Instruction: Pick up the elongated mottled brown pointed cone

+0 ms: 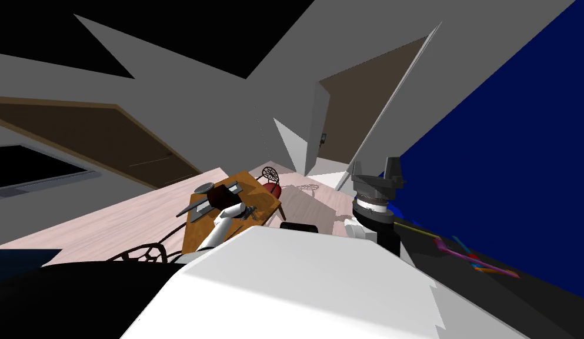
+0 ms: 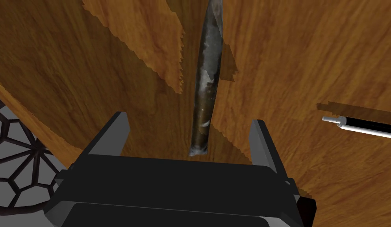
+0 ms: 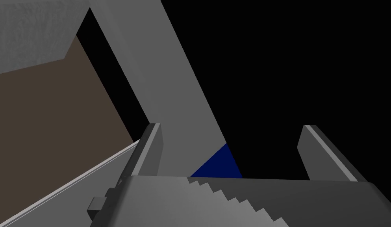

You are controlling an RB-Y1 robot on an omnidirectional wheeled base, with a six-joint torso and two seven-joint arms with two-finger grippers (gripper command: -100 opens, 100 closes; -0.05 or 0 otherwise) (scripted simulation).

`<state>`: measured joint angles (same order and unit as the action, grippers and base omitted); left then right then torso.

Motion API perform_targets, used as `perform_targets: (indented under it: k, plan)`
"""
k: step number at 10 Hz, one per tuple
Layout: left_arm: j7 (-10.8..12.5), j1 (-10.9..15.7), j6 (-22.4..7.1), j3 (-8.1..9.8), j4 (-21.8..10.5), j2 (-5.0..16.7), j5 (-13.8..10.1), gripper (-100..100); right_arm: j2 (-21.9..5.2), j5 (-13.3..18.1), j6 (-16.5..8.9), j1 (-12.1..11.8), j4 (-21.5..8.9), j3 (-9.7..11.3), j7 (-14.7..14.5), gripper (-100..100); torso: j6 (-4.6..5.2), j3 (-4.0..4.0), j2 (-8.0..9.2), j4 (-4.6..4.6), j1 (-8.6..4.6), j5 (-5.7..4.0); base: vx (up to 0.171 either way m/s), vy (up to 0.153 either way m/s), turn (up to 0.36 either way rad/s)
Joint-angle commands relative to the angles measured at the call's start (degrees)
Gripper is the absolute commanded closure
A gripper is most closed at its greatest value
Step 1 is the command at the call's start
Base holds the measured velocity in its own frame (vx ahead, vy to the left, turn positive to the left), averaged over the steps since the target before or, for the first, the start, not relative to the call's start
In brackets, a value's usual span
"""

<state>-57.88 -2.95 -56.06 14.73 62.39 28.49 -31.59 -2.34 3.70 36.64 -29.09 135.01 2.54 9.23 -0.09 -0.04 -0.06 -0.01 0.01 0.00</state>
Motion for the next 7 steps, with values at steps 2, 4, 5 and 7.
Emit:
perform_targets:
  k: [2, 4, 5, 7]
  plan:
    - [-2.2, 1.1, -4.0, 0.72, -3.2, 1.4, -1.0, -100, 0.0, 0.0, 0.0, 0.0, 0.0, 0.0, 0.0, 0, 0.0, 0.0, 0.0, 0.0, 0.01, 0.0, 0.005, 0.015, -0.125]
    - [-3.3, 1.7, -5.8, 1.06, -4.8, 2.2, -1.5, -100, 0.0, 0.0, 0.0, 0.0, 0.0, 0.0, 0.0, 0, -0.01, 0.0, 0.0, 0.0, 0.0, 0.0, 0.004, 0.013, -0.093]
    - [-3.0, 1.4, -5.2, 0.98, -4.3, 2.0, -1.4, -100, 0.0, 0.0, 0.0, 0.0, 0.0, 0.0, 0.0, 0, -0.02, 0.0, 0.0, 0.0, 0.0, 0.0, 0.002, 0.006, -0.011]
    - [-2.2, 1.6, -3.6, 0.2, -5.5, 0.9, -0.6, -100, 0.0, 0.0, 0.0, 0.0, 0.0, 0.0, 0.0, 0, -0.03, 0.01, 0.01, 0.0, -0.05, -0.01, 0.0, 0.022, -0.029]
